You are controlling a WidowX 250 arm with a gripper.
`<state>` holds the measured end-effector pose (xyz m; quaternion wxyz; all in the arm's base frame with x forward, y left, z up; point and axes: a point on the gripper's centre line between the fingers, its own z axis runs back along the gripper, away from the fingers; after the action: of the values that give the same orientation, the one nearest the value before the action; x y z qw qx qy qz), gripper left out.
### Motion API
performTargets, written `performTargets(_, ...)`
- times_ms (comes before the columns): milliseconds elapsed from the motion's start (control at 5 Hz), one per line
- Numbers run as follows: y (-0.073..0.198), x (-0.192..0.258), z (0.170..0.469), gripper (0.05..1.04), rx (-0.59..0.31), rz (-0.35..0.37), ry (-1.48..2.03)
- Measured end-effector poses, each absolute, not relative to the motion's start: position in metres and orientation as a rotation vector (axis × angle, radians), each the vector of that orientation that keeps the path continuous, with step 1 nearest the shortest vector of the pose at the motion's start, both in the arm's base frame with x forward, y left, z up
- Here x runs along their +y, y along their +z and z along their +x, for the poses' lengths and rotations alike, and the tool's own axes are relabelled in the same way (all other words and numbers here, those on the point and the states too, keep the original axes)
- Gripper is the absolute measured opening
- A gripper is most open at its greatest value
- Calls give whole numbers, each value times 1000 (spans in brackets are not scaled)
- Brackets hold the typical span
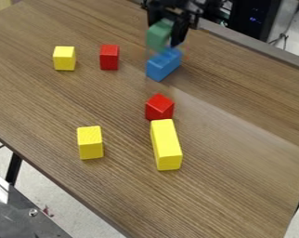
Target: Removed the green arch on top of the blue arch and placed it o the table
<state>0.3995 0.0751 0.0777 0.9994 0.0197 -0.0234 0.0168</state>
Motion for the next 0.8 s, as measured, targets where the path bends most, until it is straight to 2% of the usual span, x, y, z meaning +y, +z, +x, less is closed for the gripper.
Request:
performTargets(200, 77, 85, 404, 607, -36, 51, 28)
performTargets(800, 46, 134, 406, 606, 41, 67, 56)
